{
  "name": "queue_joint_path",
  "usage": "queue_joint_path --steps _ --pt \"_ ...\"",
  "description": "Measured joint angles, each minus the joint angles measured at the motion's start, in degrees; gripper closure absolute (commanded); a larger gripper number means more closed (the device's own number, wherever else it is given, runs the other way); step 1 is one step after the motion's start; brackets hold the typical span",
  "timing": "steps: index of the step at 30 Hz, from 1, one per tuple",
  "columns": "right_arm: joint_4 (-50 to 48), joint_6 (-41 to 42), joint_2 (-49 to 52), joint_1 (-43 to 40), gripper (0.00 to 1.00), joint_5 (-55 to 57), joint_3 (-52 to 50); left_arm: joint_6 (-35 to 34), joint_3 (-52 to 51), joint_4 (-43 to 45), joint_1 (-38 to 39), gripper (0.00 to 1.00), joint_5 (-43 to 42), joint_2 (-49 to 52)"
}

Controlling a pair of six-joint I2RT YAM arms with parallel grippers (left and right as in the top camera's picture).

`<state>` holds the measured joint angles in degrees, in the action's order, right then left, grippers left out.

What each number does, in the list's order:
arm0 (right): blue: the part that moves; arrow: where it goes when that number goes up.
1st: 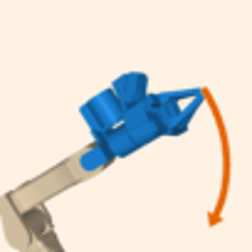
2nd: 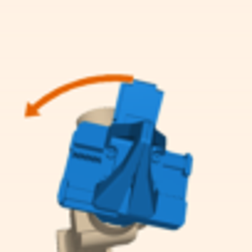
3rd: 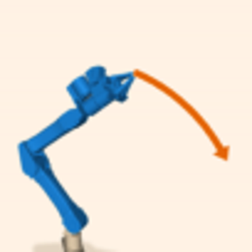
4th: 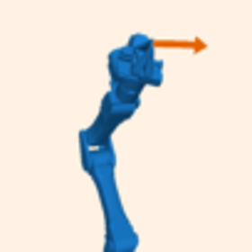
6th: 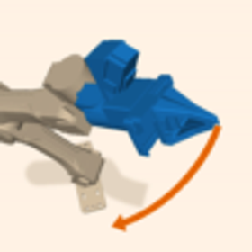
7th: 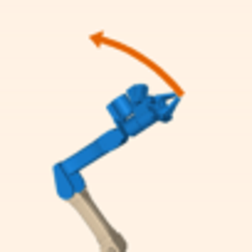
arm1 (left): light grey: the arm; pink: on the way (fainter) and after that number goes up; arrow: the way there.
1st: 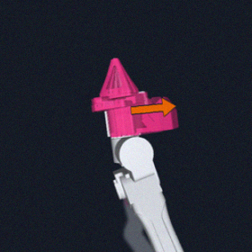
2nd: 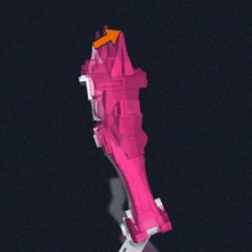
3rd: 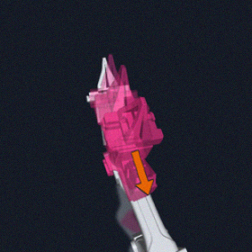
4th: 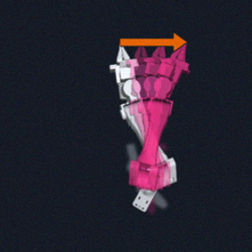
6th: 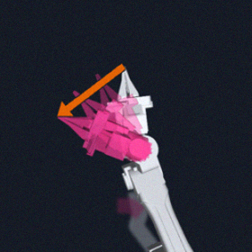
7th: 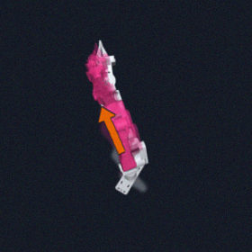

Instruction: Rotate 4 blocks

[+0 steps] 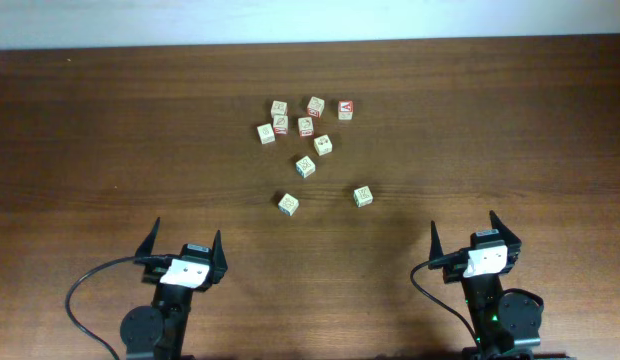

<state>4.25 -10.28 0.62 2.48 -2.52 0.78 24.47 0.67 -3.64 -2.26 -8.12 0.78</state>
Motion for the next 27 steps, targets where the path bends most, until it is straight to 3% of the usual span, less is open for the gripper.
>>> queue_joint_path --steps 15,19,23,27 --pt "0.0 0.0 0.0 0.0 0.02 0.0 0.0 -0.1 0.0 0.2 0.0 0.01 -3.1 0.0" --pt "0.0 0.0 0.0 0.0 0.02 0.0 0.0 -0.5 0.0 3.3 0.0 0.01 -8.5 0.0" --pt "-0.4 0.3 0.0 0.0 0.02 -2.4 0.0 -5.7 0.0 3.3 0.0 0.01 -12.2 0.1" --pt "1.1 3.9 0.0 0.0 0.01 -6.4 1.5 -7.8 8.8 0.4 0.0 0.01 -13.1 13.3"
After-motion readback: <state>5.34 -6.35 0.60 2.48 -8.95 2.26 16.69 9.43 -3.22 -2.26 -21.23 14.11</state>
